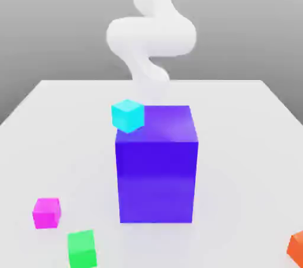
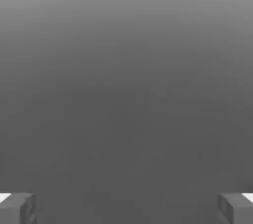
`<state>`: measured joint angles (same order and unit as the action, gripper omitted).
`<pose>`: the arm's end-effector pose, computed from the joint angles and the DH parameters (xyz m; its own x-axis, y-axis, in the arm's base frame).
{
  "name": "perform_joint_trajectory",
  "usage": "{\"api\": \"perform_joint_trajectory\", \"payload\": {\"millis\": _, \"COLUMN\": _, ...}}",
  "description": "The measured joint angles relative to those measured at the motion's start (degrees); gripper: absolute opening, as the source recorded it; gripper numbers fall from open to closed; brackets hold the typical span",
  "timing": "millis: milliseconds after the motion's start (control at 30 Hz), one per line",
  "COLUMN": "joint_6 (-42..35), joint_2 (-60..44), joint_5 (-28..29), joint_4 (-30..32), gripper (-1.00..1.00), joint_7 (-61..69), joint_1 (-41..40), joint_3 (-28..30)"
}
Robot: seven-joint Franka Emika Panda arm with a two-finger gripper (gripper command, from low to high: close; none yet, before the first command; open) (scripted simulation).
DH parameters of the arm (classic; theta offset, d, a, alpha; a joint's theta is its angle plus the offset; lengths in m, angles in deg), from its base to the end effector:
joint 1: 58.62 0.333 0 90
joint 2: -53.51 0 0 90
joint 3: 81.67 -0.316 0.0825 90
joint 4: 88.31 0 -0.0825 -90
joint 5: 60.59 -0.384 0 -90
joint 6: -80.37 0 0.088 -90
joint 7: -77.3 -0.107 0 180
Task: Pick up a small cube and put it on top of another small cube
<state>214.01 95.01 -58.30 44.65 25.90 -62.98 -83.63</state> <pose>0.3754 -0.0118 0.6767 0.4246 -0.7757 0.4668 -0.6110 -0.6261 -0.4845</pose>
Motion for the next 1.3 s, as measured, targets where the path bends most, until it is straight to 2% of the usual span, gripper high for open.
{"api": "perform_joint_trajectory", "payload": {"millis": 333, "joint_6": 7.2, "joint_2": -17.9, "joint_5": 9.6, "joint_4": 4.7, "gripper": 0.0, "joint_7": -22.7, "joint_1": -15.3, "joint_3": -4.9}}
{"api": "perform_joint_trajectory", "payload": {"millis": 667, "joint_6": 14.6, "joint_2": -35.0, "joint_5": 15.1, "joint_4": 9.3, "gripper": 0.0, "joint_7": -42.1, "joint_1": -24.6, "joint_3": -3.1}}
{"api": "perform_joint_trajectory", "payload": {"millis": 867, "joint_6": 20.0, "joint_2": -44.2, "joint_5": 11.6, "joint_4": 12.5, "gripper": 0.0, "joint_7": -49.0, "joint_1": -29.3, "joint_3": -1.3}}
{"api": "perform_joint_trajectory", "payload": {"millis": 1067, "joint_6": 25.8, "joint_2": -52.2, "joint_5": 1.3, "joint_4": 15.3, "gripper": 0.0, "joint_7": -50.1, "joint_1": -32.9, "joint_3": -2.4}}
{"api": "perform_joint_trajectory", "payload": {"millis": 1267, "joint_6": 33.5, "joint_2": -61.8, "joint_5": 1.9, "joint_4": 13.7, "gripper": 0.0, "joint_7": -51.3, "joint_1": -32.1, "joint_3": -1.1}}
{"api": "perform_joint_trajectory", "payload": {"millis": 1300, "joint_6": 34.6, "joint_2": -63.2, "joint_5": 2.1, "joint_4": 13.5, "gripper": -1.0, "joint_7": -51.5, "joint_1": -31.8, "joint_3": -0.7}}
